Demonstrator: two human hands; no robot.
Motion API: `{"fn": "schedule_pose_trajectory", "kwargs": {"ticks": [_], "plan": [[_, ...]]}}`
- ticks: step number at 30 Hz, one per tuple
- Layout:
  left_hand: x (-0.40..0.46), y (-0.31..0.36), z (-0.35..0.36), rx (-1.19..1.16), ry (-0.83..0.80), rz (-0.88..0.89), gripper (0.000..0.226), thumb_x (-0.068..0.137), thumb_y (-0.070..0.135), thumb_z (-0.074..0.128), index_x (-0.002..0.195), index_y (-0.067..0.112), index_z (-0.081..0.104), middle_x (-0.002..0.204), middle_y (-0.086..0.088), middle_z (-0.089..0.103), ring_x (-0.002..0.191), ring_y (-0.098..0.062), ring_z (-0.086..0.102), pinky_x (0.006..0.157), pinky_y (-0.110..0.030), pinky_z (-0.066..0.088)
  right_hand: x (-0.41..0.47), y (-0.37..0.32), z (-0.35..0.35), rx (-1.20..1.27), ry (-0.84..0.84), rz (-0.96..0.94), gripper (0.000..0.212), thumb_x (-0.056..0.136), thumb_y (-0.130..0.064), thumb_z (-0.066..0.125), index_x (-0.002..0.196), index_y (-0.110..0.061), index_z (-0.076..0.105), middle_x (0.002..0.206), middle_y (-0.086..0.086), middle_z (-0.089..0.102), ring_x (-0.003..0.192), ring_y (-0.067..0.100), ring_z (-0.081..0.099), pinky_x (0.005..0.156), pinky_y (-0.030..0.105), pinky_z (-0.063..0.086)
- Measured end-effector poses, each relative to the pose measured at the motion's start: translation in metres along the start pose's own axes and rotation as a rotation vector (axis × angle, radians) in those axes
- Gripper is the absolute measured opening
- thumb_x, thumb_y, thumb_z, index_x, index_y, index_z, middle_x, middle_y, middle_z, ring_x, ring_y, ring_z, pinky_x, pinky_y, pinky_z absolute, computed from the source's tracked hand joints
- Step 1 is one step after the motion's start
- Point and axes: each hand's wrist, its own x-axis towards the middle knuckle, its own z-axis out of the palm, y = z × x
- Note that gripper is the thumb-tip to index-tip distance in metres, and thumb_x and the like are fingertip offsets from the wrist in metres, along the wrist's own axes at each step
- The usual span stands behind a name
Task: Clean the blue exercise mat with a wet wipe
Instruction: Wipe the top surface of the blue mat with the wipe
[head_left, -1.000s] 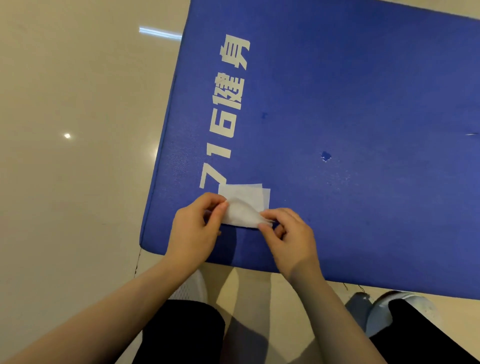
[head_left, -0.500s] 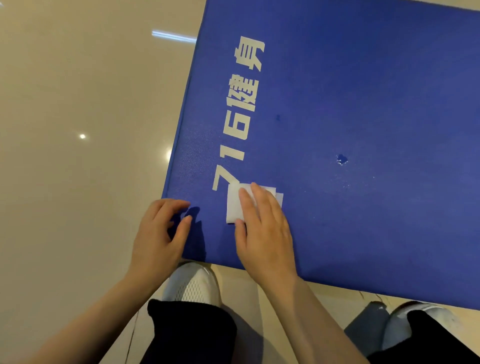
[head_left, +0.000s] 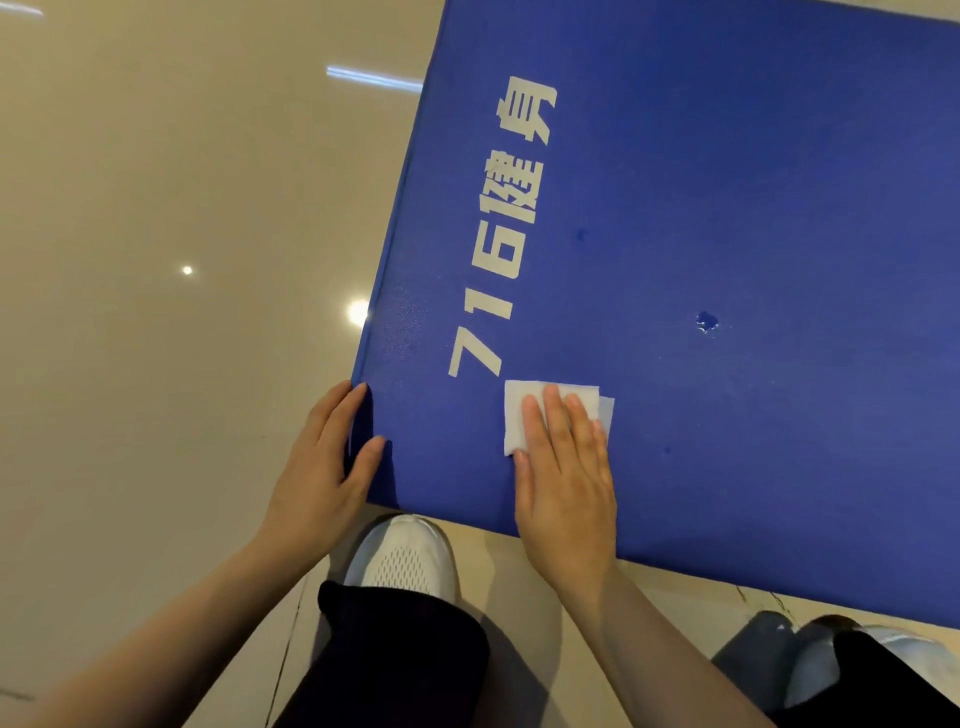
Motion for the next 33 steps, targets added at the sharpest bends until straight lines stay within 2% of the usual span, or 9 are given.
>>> {"fn": "schedule_pose_trajectory", "kwargs": {"ticks": [4, 7, 10, 13, 16, 20, 26, 30, 33], "plan": [[-0.004, 0.009, -0.011, -0.229, -0.026, -0.192, 0.046, 0.102, 0.026, 0.042, 0.147, 0.02, 0.036, 0.144, 0.005, 0.041, 0.125, -0.011, 0.042, 0.099, -0.03, 0.04, -0.003, -0.026, 0.004, -0.018, -0.006, 0.032, 0.056, 0.104, -0.041, 0.015, 0.148, -0.012, 0.035, 0.152, 0.011, 0.04, 0.142, 0.031, 0.032, 0.112, 0.048, 0.025], [-0.001, 0.012, -0.015, -0.484, 0.019, -0.411, 0.043, 0.105, 0.037, 0.033, 0.145, 0.022, 0.038, 0.136, 0.007, 0.046, 0.117, -0.011, 0.045, 0.093, -0.03, 0.04, 0.003, -0.053, 0.008, -0.149, -0.145, -0.335, 0.063, 0.098, -0.047, 0.019, 0.149, -0.014, 0.037, 0.156, 0.008, 0.035, 0.145, 0.028, 0.018, 0.115, 0.046, 0.015], [-0.002, 0.013, -0.02, -0.669, 0.039, -0.485, 0.04, 0.105, 0.041, 0.031, 0.138, 0.022, 0.043, 0.127, 0.003, 0.054, 0.112, -0.014, 0.053, 0.09, -0.03, 0.043, 0.024, -0.051, 0.007, -0.226, -0.291, -0.717, 0.06, 0.1, -0.051, 0.008, 0.152, -0.022, 0.001, 0.159, 0.001, -0.008, 0.144, 0.02, -0.018, 0.114, 0.04, -0.014], [-0.019, 0.007, -0.027, -0.704, -0.022, -0.487, 0.033, 0.104, 0.041, 0.031, 0.126, 0.025, 0.049, 0.122, 0.003, 0.055, 0.114, -0.016, 0.054, 0.093, -0.032, 0.044, 0.039, -0.027, 0.0, -0.309, -0.25, -0.853, 0.057, 0.102, -0.048, 0.013, 0.152, -0.022, 0.011, 0.159, 0.001, 0.005, 0.147, 0.02, -0.004, 0.116, 0.039, -0.004], [-0.037, -0.006, -0.031, -0.697, -0.053, -0.486, 0.03, 0.103, 0.043, 0.032, 0.12, 0.028, 0.052, 0.116, 0.007, 0.058, 0.109, -0.014, 0.057, 0.096, -0.035, 0.046, 0.025, -0.013, -0.001, -0.233, -0.119, -0.697, 0.055, 0.1, -0.042, 0.025, 0.151, -0.02, 0.032, 0.156, 0.005, 0.033, 0.145, 0.023, 0.026, 0.115, 0.042, 0.025], [-0.043, -0.011, -0.026, -0.411, 0.139, -0.401, 0.012, 0.099, 0.032, 0.048, 0.106, 0.032, 0.058, 0.109, 0.011, 0.06, 0.1, -0.006, 0.058, 0.083, -0.025, 0.046, -0.001, -0.02, -0.003, 0.083, -0.044, -0.341, 0.061, 0.098, -0.032, 0.055, 0.151, -0.02, 0.028, 0.156, 0.006, 0.034, 0.136, 0.027, 0.043, 0.089, 0.035, 0.054], [-0.033, 0.006, -0.008, -0.216, 0.1, 0.007, 0.015, 0.092, 0.027, 0.06, 0.107, 0.028, 0.062, 0.104, 0.017, 0.057, 0.095, 0.008, 0.055, 0.078, -0.009, 0.04, 0.002, -0.019, -0.01, 0.028, 0.09, -0.328, 0.036, 0.091, -0.028, 0.059, 0.12, -0.007, 0.067, 0.127, 0.013, 0.064, 0.111, 0.03, 0.066, 0.075, 0.033, 0.058], [-0.029, 0.018, -0.012, -0.146, 0.028, 0.218, 0.04, 0.083, 0.053, 0.046, 0.116, 0.034, 0.059, 0.112, 0.021, 0.053, 0.104, 0.003, 0.051, 0.087, -0.008, 0.039, 0.012, -0.038, -0.049, 0.536, -0.003, 0.007, 0.03, 0.1, -0.042, 0.042, 0.089, -0.024, 0.064, 0.089, -0.006, 0.065, 0.078, 0.002, 0.061, 0.067, 0.01, 0.047], [-0.025, 0.038, -0.015, -0.285, -0.069, 0.204, 0.047, 0.079, 0.062, 0.062, 0.12, 0.053, 0.043, 0.124, 0.027, 0.049, 0.117, 0.005, 0.047, 0.096, -0.012, 0.038, 0.02, -0.044, -0.072, 0.827, -0.229, 0.175, 0.019, 0.096, -0.039, 0.051, 0.08, -0.031, 0.058, 0.08, -0.011, 0.06, 0.076, -0.003, 0.058, 0.057, 0.013, 0.047]]}}
